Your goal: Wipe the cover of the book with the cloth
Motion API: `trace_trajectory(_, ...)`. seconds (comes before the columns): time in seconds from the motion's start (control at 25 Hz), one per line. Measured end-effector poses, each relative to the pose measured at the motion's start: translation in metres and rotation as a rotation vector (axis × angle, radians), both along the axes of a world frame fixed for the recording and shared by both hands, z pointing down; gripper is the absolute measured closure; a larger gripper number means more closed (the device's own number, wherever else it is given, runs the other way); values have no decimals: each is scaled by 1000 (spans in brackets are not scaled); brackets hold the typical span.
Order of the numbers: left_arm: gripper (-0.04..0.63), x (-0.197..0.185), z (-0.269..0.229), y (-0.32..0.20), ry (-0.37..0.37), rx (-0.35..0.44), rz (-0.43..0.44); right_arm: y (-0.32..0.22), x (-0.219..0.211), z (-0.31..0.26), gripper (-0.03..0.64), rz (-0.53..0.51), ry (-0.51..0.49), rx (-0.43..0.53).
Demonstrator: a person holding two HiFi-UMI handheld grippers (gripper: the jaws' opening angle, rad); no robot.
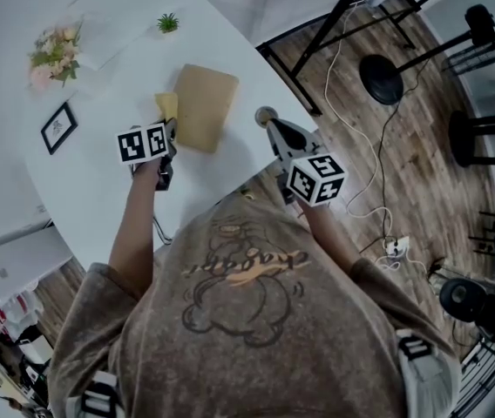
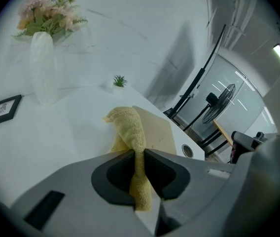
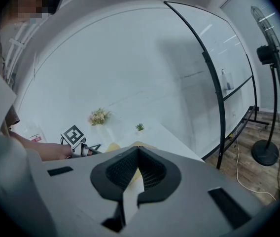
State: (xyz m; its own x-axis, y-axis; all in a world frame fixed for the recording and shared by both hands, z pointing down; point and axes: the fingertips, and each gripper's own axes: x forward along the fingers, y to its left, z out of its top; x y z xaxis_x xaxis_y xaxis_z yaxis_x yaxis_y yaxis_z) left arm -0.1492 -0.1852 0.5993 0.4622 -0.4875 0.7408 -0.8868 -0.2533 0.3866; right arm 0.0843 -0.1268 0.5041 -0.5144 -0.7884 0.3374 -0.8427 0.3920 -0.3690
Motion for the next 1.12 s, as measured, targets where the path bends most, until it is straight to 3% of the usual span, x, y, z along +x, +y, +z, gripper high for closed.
trace_trajectory(0.28, 546, 17, 4, -15, 28, -10, -15, 3, 10, 0, 615, 38, -16, -10)
trace_trajectory(0.52, 546, 29, 6, -33, 34, 8, 20, 8, 20, 7, 615, 69, -10, -21)
trace_trajectory(0.88, 546, 67, 9, -59, -40, 34, 240, 2, 35, 1, 615, 71, 31, -3)
trace_trajectory(1.12, 546, 84, 8, -65, -30, 15, 371, 3, 42, 0, 615, 86, 31, -5)
